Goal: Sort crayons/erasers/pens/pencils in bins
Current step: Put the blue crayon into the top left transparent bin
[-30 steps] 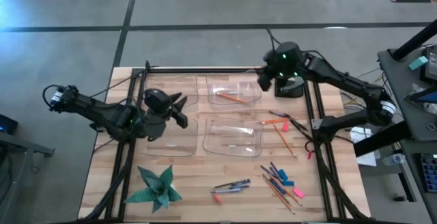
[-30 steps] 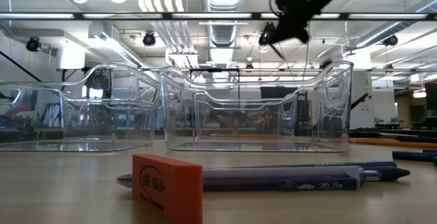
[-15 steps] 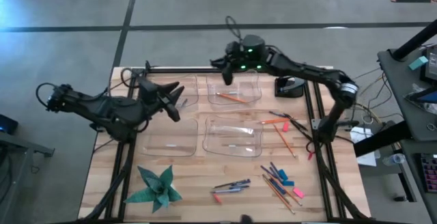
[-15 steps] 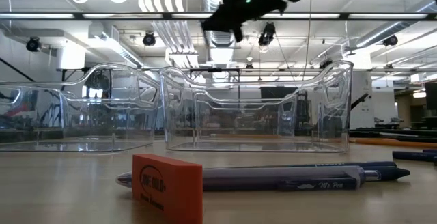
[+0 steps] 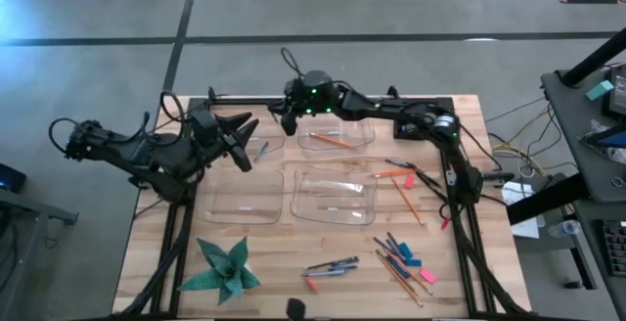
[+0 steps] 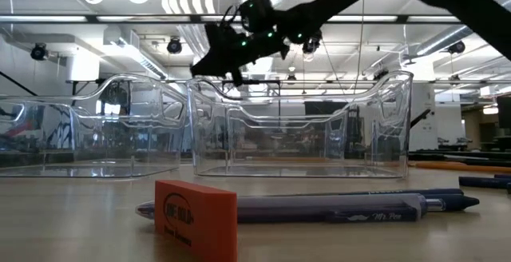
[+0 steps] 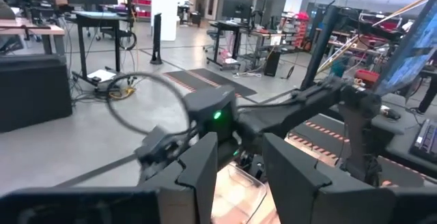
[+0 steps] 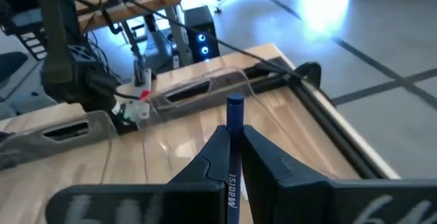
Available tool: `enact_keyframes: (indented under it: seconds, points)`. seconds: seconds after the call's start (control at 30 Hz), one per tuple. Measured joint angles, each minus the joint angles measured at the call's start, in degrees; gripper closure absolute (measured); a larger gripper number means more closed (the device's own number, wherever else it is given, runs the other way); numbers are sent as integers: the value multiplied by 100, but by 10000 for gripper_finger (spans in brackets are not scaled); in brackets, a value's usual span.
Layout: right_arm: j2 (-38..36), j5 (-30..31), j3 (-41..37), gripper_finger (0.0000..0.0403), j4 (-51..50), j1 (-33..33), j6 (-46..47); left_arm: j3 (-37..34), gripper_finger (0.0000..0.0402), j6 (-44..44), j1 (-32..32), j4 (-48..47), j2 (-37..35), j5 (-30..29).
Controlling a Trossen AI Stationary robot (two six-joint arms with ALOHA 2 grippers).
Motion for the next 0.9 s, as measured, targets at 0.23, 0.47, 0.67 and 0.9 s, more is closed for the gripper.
enact_keyframes:
  seconds: [0.23,0.47,0.67,0.9]
  points:
    - [604,-107,593,387,-509,41,277,-14,297,0,-1,-55,-66,87]
    - [885,-124,1180,387,-1907,185,-240,-19,297,-2,0,-55,-67,87]
    - [943,-103,1162,387,-2123,301,-344,-26,297,-9,0,-55,-62,86]
    - [945,41,1120,387,-2107,435,-376,-28,297,-57,4,-50,-62,87]
